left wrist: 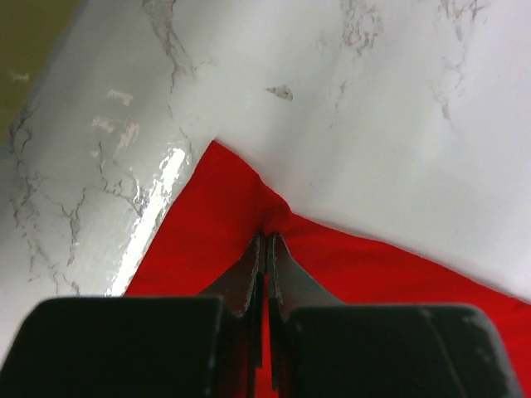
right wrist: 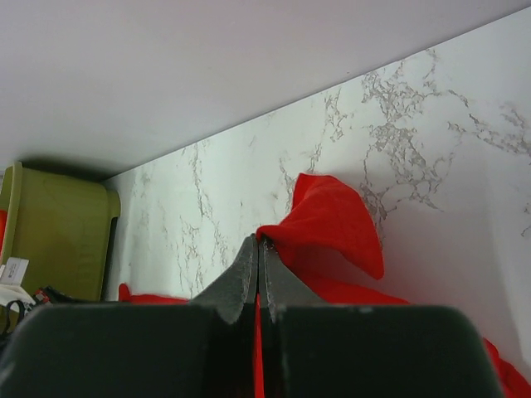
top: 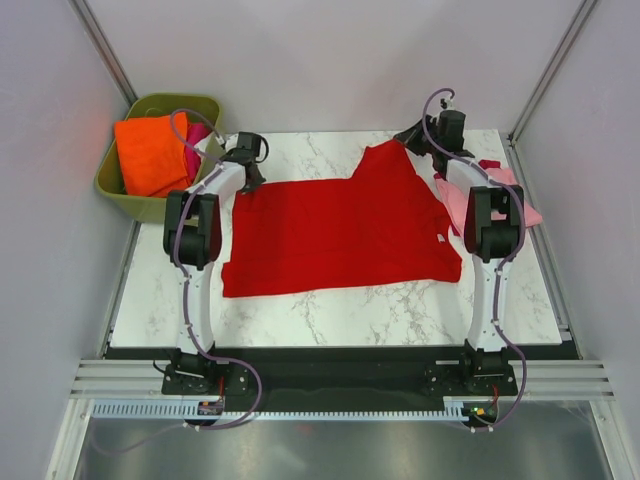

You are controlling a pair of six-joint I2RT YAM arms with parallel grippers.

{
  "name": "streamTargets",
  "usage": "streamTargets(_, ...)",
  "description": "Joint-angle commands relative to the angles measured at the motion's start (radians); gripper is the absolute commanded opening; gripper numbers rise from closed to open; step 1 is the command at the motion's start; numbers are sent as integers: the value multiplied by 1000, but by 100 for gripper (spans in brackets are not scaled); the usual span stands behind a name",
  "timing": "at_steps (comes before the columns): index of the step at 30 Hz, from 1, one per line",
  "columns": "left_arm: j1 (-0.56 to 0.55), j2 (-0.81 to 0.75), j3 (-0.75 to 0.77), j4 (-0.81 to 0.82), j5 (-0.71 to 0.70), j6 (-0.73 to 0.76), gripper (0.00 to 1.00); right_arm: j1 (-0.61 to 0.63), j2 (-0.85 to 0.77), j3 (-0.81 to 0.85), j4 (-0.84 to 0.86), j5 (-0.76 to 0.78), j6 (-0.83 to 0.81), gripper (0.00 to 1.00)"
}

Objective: Fold and stack the t-shirts
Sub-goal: Fold the tshirt

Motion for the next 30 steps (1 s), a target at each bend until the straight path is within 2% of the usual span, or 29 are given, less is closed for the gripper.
streamTargets(1,-34,-75,-19,9,-116,60,2,-16,-115,-30,29,-39,-37,0)
streamTargets(7,-38,-145,-103,41,-158,55,2,-27,-192,-104,16,-78,-65,0)
streamTargets(13,-41,-249,-257,190,-167,66,2,-38,-270,-194,2,-156,-83,0)
streamTargets(21,-47,-400,-427,324,-196,63,2,-36,-363,-226,-130,-127,-160,0)
streamTargets(24,-61,-441,-499,396,-208,72,2,-38,-411,-285,-139,-113,-175,0)
streamTargets(30,-105,-493,-565,425,-277,106,2,-38,-506,-389,-164,-78,-195,0)
